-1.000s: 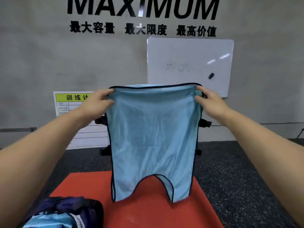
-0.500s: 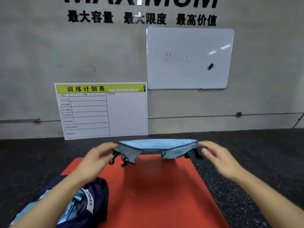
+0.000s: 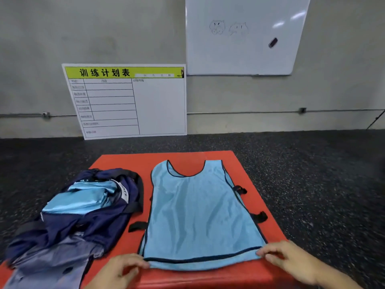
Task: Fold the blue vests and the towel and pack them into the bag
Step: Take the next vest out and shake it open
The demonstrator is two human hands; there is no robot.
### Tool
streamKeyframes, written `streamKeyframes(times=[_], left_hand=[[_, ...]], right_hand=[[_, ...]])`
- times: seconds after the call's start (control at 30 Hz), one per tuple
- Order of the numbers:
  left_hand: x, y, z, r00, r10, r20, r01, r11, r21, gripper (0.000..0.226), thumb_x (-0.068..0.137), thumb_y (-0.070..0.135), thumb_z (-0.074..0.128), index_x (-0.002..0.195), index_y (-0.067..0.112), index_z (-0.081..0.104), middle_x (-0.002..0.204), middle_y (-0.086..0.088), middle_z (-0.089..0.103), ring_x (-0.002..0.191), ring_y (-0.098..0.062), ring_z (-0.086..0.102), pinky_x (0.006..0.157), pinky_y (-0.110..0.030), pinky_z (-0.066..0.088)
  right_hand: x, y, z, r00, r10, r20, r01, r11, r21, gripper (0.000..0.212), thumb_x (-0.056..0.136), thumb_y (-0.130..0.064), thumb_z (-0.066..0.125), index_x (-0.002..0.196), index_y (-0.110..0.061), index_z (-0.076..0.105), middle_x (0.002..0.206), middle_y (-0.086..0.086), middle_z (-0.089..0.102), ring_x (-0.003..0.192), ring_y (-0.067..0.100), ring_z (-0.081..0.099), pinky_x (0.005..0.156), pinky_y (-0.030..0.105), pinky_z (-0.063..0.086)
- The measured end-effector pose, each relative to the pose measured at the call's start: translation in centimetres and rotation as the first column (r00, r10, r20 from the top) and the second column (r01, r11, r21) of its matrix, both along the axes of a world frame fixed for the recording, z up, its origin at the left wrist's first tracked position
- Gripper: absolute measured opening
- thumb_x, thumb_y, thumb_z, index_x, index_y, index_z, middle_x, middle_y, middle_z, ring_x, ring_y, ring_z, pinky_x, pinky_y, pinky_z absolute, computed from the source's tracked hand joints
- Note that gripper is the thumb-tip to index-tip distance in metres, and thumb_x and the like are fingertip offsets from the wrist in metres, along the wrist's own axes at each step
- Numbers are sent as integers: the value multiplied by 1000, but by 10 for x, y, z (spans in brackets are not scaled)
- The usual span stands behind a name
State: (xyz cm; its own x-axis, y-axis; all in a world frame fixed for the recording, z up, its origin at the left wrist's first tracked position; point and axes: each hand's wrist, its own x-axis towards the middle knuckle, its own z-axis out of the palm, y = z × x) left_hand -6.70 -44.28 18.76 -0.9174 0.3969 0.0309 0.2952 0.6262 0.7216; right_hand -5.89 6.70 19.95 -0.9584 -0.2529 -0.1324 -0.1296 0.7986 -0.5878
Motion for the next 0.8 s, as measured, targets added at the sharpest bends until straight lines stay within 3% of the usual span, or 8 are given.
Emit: streamKeyframes(times=[0.17,0.3,0.43,0.53,0.67,0.8], left_hand=[[-2,-11,-11,998,-23,56,27,998,-63,45,75,4,60,87,43,79,108,20,73,106,-2,68,101,-24,47],[-24,-13,1,994,73,-78,-71,997,22,22,73,28,55,77,37,75,103,15,74,99,-5,68,93,-30,47],[-64,9,14,964,153,-217,-144,988,60,35,81,16,49,99,33,73,112,18,68,109,-4,63,96,-17,44],[-104,31,9,947,171,-273,-191,980,-51,49,91,37,42,131,22,64,139,16,55,133,-7,50,112,-14,29],[-169,59,-4,948,153,-277,-231,934,-272,71,93,45,36,154,8,38,162,-6,33,152,-20,25,121,-22,9],[-237,71,-18,915,227,-333,-359,833,-421,80,92,49,20,153,0,33,160,-19,32,151,-32,25,122,-39,17]], right_hand=[[8,-7,10,990,66,121,-71,997,35,24,95,-28,69,100,-50,78,110,-33,70,111,-12,61,106,19,44],[-16,-10,19,996,56,66,-59,997,57,21,90,-31,74,86,-51,79,118,-32,67,114,-19,55,108,13,37],[-57,-34,14,997,17,-71,-17,1000,3,16,92,-31,73,98,-45,78,128,-26,62,126,-17,47,105,3,27],[-95,-68,2,988,46,-150,-45,999,12,25,98,-33,66,123,-37,70,141,-21,52,138,-7,37,115,7,20],[-152,-118,-24,972,91,-215,-74,994,83,48,104,-32,54,152,-26,46,161,-11,32,153,7,19,119,12,5],[-213,-169,-42,961,81,-266,-49,991,124,57,109,-31,40,161,-17,24,170,-2,14,158,16,4,126,27,0]])
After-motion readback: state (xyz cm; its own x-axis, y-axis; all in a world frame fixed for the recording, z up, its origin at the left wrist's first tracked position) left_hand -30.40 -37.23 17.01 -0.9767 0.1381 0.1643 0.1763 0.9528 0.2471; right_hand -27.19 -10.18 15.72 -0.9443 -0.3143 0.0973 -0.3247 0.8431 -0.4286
